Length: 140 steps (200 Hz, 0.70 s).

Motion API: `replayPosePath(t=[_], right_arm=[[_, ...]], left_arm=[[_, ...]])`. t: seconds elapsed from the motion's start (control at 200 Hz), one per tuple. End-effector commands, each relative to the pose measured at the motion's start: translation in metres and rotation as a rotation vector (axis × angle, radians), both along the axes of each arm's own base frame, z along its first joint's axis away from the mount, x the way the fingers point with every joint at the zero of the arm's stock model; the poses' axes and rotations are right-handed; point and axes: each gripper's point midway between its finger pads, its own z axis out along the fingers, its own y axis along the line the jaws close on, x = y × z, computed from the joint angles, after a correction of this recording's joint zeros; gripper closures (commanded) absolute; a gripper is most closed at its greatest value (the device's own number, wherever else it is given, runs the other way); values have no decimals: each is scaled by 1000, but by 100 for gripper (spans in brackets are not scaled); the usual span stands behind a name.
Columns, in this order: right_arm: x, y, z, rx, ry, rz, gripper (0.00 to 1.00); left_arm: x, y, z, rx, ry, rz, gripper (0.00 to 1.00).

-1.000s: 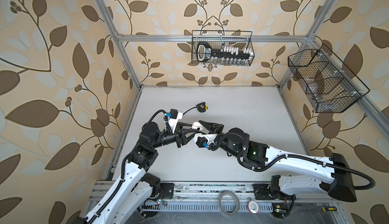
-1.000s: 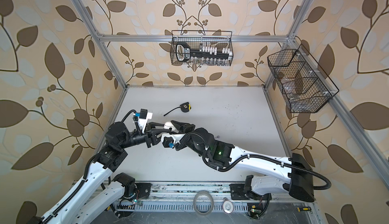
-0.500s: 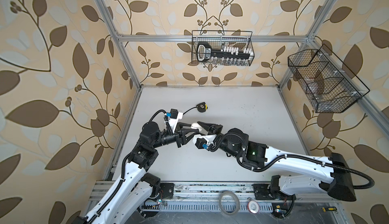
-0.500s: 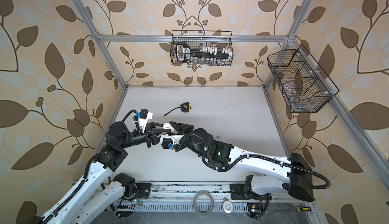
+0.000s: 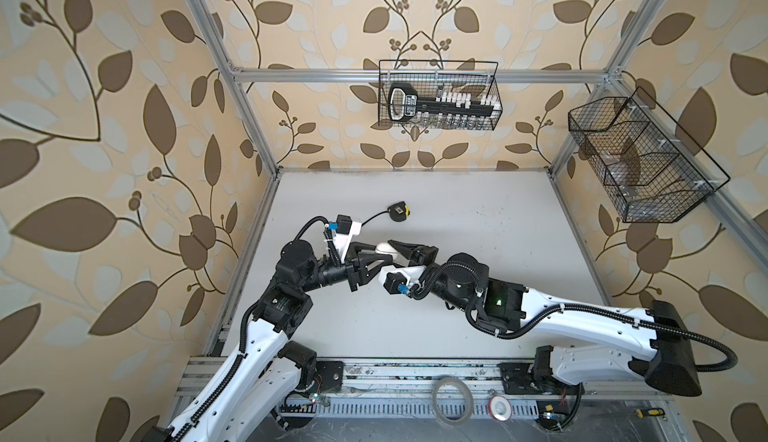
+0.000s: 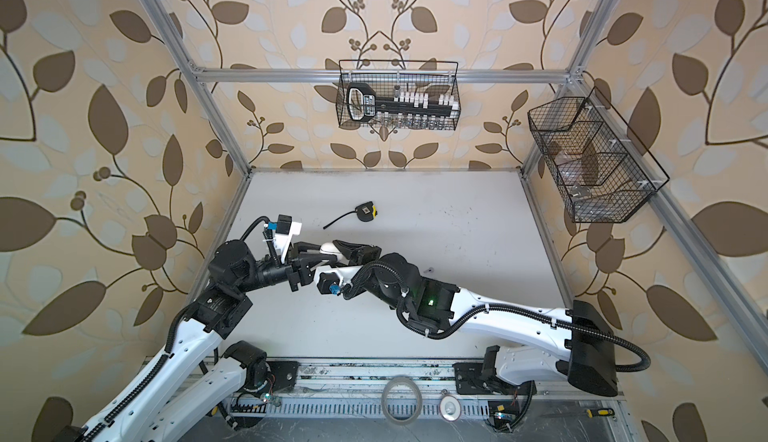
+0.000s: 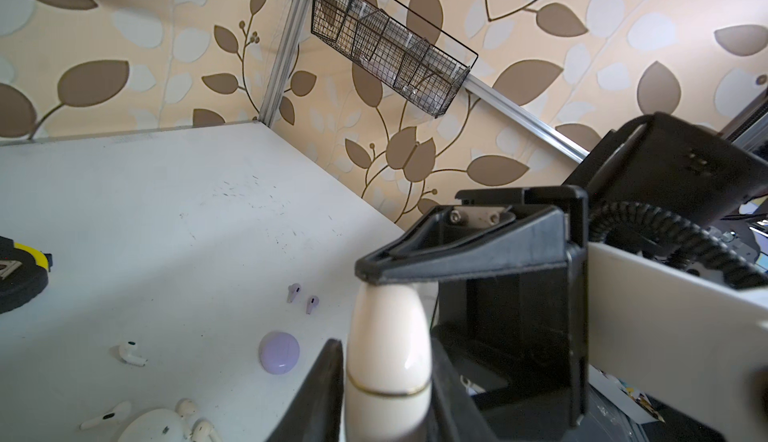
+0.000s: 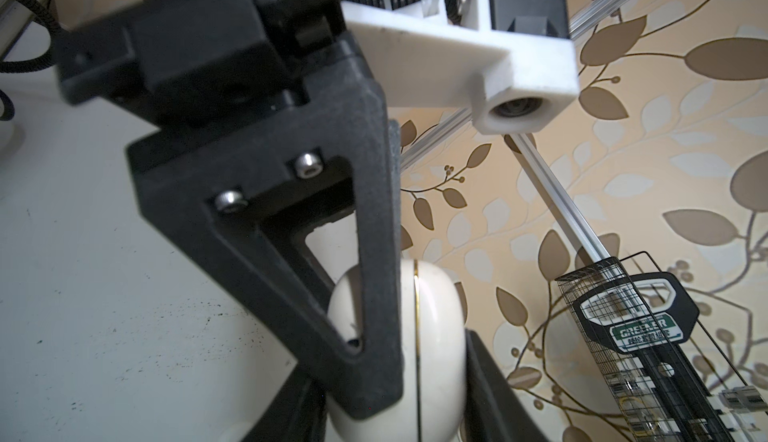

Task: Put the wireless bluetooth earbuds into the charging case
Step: 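Grasp the cream case with the left gripper from the right gripper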

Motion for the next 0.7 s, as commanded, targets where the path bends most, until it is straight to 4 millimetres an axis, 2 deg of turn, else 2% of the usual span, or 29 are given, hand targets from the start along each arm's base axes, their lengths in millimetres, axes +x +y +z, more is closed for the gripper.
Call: replayPosePath(t=[0.0, 0.155, 0.27, 0.355, 0.48, 0.565, 0.625, 0.655, 0.68, 0.695], right_arm=[[-3, 6, 28, 66, -34, 21, 80], [-4, 8, 28, 70, -30, 30, 77], [-8, 9, 22, 66, -21, 53, 47], [-12, 6, 19, 74, -12, 64, 33], [-25, -9, 21, 125, 29, 90, 26], [-45, -23, 21, 187, 65, 167, 19], [-57, -35, 24, 238, 93, 205, 19], [-60, -42, 26, 268, 105, 209, 20], [-62, -47, 26, 294, 117, 208, 20], [-62, -50, 27, 310, 125, 207, 21]], left_arm=[[-6, -3, 13, -11, -59, -29, 71], [-9, -4, 15, -17, -79, -45, 83], [-10, -5, 14, -26, -101, -57, 90], [-4, -2, 10, -14, -120, -13, 95], [6, 3, 1, -6, -185, 56, 100], [-1, 2, -3, -14, -315, 40, 100], [-3, 4, -8, -19, -390, 50, 92], [-6, 4, -10, -21, -429, 46, 91], [-11, 3, -10, -21, -473, 31, 100], [-13, 3, -11, -17, -498, 20, 100]])
